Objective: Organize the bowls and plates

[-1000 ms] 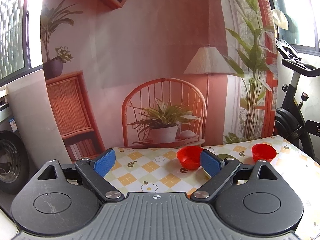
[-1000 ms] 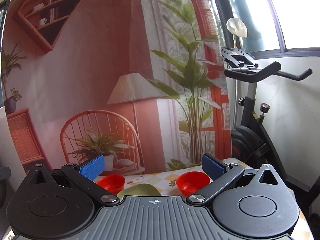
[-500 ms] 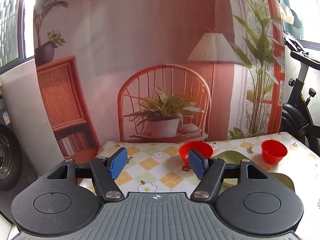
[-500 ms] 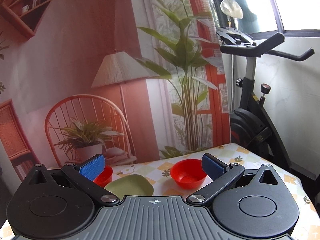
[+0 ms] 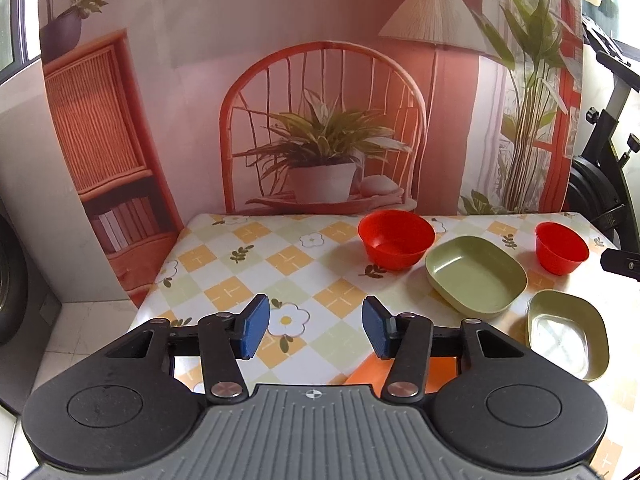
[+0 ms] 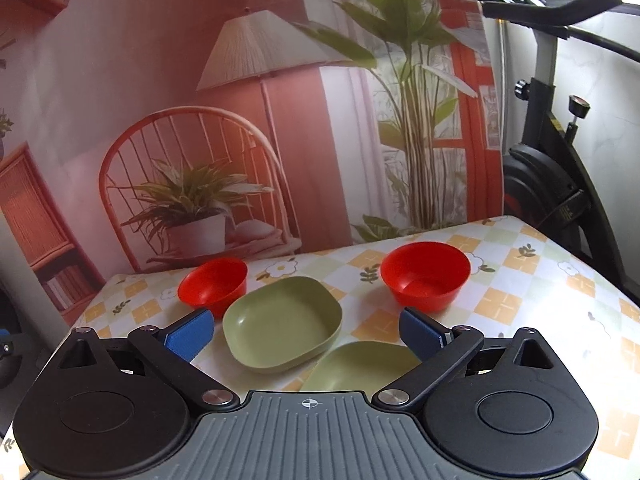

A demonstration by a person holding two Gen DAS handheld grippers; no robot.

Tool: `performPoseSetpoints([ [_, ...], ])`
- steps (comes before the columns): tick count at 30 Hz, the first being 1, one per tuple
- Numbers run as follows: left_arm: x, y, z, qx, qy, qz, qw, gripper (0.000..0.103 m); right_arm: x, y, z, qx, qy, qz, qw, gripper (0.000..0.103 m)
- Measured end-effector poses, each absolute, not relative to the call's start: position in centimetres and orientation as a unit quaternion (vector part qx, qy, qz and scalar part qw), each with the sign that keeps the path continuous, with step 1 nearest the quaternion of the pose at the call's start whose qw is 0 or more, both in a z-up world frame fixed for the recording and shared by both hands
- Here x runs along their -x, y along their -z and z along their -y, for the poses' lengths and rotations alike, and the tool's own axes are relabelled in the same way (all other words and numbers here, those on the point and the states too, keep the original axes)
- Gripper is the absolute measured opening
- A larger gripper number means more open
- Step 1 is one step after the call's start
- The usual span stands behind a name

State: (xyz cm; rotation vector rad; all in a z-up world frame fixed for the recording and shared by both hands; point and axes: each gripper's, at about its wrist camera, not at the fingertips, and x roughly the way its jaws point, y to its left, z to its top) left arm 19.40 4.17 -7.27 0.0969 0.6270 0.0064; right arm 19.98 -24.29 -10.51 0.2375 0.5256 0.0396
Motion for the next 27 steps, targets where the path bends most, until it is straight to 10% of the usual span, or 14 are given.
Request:
performPoseSetpoints([
  [9,-21.0,5.8,-5.3,-0.043,-0.024,-0.269,0.962,0.054,-22.0,11.2,22.4,-0.102,-0.036,-0.269,0.957,0.097],
  [27,-22.2,16.0,-6.7,0.024,0.014,-0.4,0.916,0.05,-25.0,16.3,14.8,-0.029,-0.12,-0.375,0.919,0.048],
])
